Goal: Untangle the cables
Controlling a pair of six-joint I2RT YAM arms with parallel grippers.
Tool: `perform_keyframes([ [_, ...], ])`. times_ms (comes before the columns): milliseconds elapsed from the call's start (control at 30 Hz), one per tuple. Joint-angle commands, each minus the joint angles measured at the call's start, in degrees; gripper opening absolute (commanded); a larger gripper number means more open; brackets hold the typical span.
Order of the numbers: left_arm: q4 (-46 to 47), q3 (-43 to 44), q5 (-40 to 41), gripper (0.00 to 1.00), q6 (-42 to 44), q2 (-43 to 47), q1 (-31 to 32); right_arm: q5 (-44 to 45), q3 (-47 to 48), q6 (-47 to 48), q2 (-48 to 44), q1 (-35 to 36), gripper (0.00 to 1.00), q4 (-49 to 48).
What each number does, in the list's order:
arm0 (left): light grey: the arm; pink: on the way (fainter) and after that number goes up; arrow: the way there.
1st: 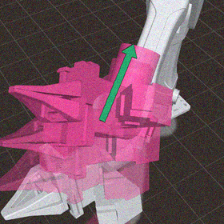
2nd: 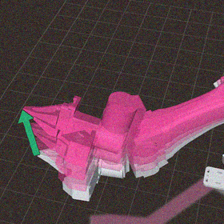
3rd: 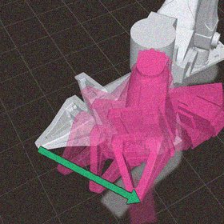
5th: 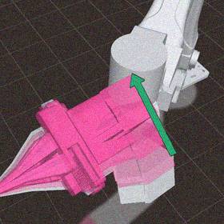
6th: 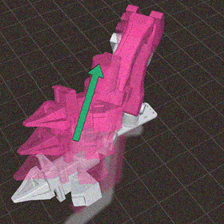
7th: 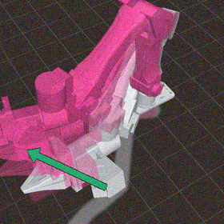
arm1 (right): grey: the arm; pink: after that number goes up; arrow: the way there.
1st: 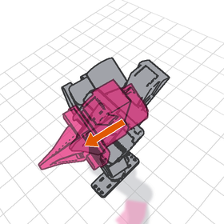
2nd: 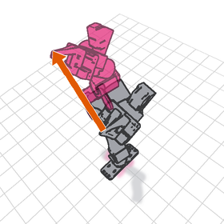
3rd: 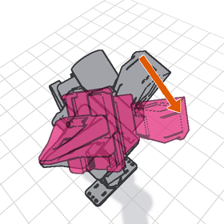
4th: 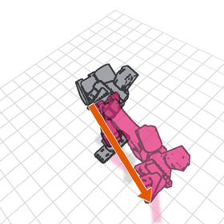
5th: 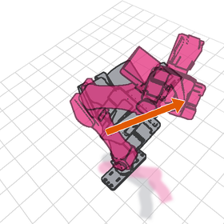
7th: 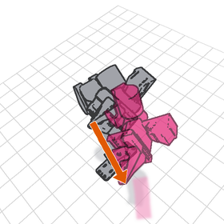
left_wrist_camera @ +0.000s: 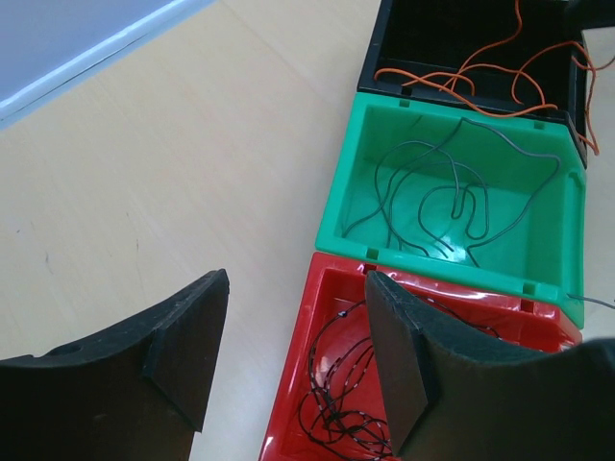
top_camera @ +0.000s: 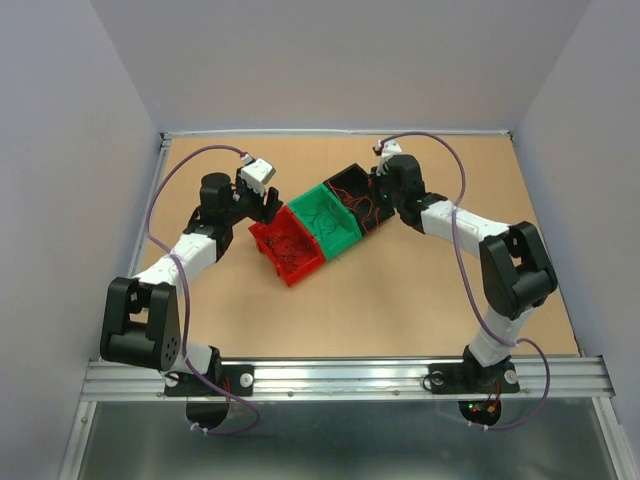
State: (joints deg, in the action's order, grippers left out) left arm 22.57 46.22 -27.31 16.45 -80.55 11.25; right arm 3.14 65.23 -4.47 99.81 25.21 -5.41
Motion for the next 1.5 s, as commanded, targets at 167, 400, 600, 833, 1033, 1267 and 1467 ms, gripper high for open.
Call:
perform_keyframes([
  [167, 0.9, 3.18, 0.5, 0.7, 0.95, -0.74, 0.44, -2.08, 12.45, 1.22, 10.66, 0.28, 0.01, -2.85],
  [400, 0.46, 3.53, 0.42, 0.7, 1.13, -1.1, 0.62, -2.78, 17.91, 0.43, 19.63, 0.36, 0.01, -2.33],
  [600, 0.46, 3.53, 0.15, 0.7, 1.22, -1.1, 0.71, -4.72, 17.3, 0.08, 19.64, 0.28, 0.09, -2.06],
  [833, 0.2, 3.18, -0.2, 0.7, 1.92, -0.4, 0.88, -0.77, 15.28, 0.6, 10.5, 0.28, 0.45, -1.71],
  [1033, 0.2, 2.92, 0.85, 0.7, 2.01, 1.27, 0.88, 1.43, 9.92, 0.87, 1.2, 0.28, 0.69, -1.8],
  [1267, 3.09, 0.55, 4.89, 0.76, -1.06, 8.03, -0.52, 9.51, -1.76, -8.08, -12.6, 0.28, 0.77, -4.78],
  [1467, 5.91, -3.85, 3.93, 0.9, -6.33, 20.24, -4.99, 4.96, -22.66, -12.14, -29.91, 0.28, 0.83, -17.32],
])
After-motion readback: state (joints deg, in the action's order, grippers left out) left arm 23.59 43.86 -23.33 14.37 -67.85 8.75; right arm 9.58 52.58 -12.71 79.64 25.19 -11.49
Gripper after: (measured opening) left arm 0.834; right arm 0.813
